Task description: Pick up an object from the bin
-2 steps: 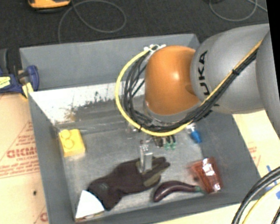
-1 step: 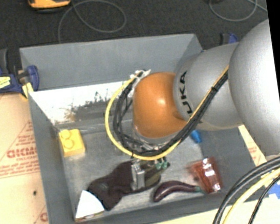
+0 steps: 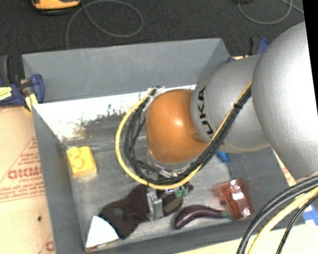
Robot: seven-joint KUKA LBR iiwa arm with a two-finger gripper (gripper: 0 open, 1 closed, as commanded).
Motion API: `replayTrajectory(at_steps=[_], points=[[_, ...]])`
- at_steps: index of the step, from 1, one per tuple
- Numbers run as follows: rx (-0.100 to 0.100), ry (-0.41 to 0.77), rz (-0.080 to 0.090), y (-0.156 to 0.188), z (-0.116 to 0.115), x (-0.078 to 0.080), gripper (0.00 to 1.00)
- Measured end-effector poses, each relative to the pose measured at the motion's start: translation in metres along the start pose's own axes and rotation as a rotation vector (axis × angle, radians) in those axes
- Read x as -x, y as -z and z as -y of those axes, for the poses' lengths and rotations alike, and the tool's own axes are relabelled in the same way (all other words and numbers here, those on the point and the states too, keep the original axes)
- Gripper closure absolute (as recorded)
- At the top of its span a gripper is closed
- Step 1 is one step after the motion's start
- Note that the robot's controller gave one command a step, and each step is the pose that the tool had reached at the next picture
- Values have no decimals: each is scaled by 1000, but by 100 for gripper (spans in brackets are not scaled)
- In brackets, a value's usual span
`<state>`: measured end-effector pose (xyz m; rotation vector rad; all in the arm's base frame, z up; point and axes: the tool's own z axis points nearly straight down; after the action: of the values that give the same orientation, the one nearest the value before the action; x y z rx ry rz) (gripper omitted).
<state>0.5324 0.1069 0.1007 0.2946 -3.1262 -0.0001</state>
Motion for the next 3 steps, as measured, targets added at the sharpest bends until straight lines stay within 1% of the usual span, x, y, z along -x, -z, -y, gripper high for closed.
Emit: replayTrajectory(at_steps=[1,2,3], points=[[-1,14,10,29,9,0,0],[1,-143,5,-21,10,-10,0],[1,-95,25,-42,12,-6,100]])
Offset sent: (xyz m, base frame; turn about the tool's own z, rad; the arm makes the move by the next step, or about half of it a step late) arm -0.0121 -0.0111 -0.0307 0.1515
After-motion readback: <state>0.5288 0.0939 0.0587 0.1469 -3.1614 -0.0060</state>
